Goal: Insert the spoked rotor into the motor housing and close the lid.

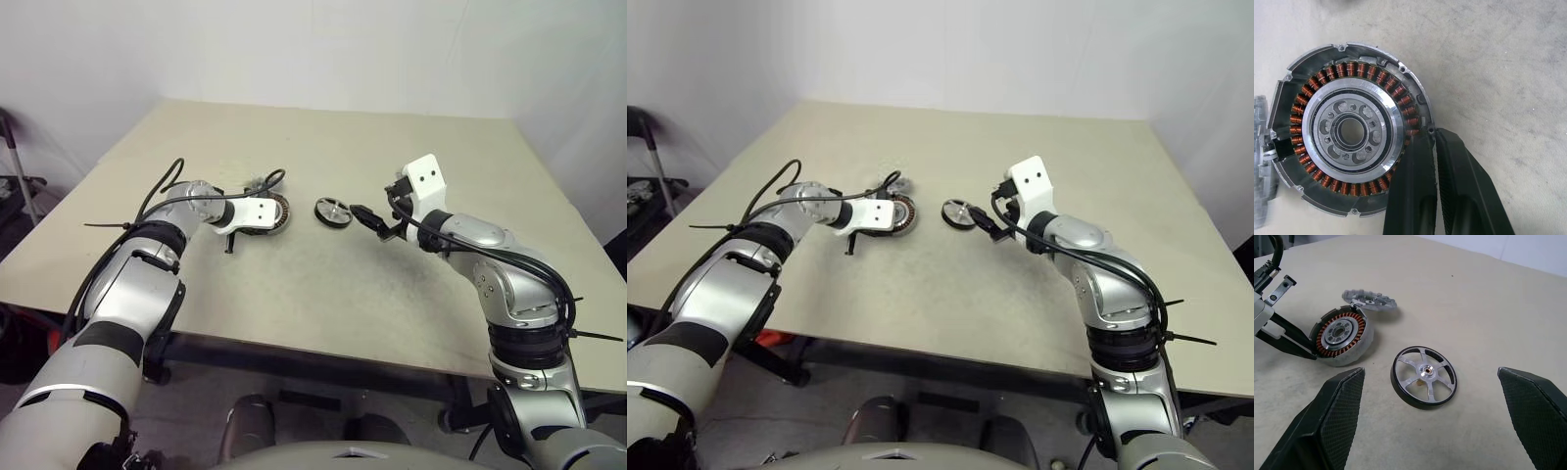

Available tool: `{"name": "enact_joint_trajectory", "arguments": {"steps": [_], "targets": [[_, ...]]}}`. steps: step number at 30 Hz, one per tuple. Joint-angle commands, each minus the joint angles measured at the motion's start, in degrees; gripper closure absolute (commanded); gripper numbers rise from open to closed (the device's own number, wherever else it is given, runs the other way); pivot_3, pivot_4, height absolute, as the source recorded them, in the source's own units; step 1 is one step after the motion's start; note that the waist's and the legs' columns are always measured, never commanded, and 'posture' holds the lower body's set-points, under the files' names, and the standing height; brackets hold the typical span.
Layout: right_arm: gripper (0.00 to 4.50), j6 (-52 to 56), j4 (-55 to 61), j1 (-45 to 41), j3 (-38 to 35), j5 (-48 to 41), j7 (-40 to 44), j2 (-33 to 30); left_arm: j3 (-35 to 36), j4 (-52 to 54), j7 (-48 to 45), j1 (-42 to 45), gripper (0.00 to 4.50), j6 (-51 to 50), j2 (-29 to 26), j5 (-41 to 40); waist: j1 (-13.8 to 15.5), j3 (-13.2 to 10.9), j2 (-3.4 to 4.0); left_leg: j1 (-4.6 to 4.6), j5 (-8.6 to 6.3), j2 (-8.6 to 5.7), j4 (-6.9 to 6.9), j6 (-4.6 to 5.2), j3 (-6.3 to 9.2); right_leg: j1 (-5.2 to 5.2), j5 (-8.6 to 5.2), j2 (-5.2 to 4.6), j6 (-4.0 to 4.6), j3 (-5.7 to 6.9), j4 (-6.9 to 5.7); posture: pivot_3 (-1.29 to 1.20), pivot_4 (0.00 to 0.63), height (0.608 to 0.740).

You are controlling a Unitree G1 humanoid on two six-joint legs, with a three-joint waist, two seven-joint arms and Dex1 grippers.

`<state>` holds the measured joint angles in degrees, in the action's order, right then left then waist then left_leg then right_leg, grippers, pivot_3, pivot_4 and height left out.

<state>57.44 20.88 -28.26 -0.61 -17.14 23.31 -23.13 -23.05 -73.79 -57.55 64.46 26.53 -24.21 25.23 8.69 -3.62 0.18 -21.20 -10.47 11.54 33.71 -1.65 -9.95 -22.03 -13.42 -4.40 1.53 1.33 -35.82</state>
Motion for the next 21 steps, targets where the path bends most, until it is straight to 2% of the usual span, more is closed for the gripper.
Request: {"name": "enact_joint_trajectory", "arguments": {"steps": [1, 6, 15, 18, 21], "targets": [[0.0, -1.3, 1.0, -1.4, -1.0, -0.2, -0.7, -0.1, 0.3, 0.4, 0.0, 1.0, 4.46, 1.4, -1.1, 0.0, 0.0, 0.0, 0.0, 0.0, 0.0, 0.0, 0.0, 0.0, 0.0, 0.0, 0.0, 0.0, 0.0, 0.0, 0.01, 0.0, 0.0, 0.74], [0.0, -1.4, 0.7, -1.6, -1.7, 0.0, -0.6, -1.1, 0.6, 1.6, -0.5, 2.6, 4.46, 4.9, -1.3, -0.3, 0.0, 0.0, 0.0, -0.06, 0.0, 0.0, -0.06, 0.0, 0.0, -0.06, 0.0, 0.0, 0.0, 0.0, 0.05, 0.0, 0.0, 0.74], [0.0, -2.8, -1.8, -0.8, -4.7, 1.5, -0.5, -6.6, -1.0, 5.5, -4.3, 5.7, 4.46, 17.7, -0.4, -0.1, 0.3, 0.0, -0.06, -0.37, -0.01, -0.03, -0.1, 0.02, 0.03, -0.31, 0.11, 0.0, -0.18, 0.06, 0.08, 0.0, 0.0, 0.74], [0.0, -2.6, -1.5, -0.3, -5.4, 1.6, -0.8, -7.4, -2.6, 6.0, -2.4, 7.3, 4.46, 21.9, -0.1, 1.7, 0.3, 0.0, -0.07, -0.38, -0.01, -0.03, -0.1, 0.02, 0.03, -0.32, 0.11, 0.0, -0.19, 0.07, 0.07, 0.0, 0.0, 0.74], [0.0, -2.5, -1.1, 0.7, -6.2, 1.8, -1.2, -8.1, -6.5, 6.1, 3.9, 9.9, 4.46, 26.3, -0.1, 7.4, 0.2, -0.1, -0.08, -0.38, -0.01, -0.02, -0.1, 0.02, 0.03, -0.33, 0.12, 0.01, -0.21, 0.07, 0.06, 0.0, 0.0, 0.74]]}}
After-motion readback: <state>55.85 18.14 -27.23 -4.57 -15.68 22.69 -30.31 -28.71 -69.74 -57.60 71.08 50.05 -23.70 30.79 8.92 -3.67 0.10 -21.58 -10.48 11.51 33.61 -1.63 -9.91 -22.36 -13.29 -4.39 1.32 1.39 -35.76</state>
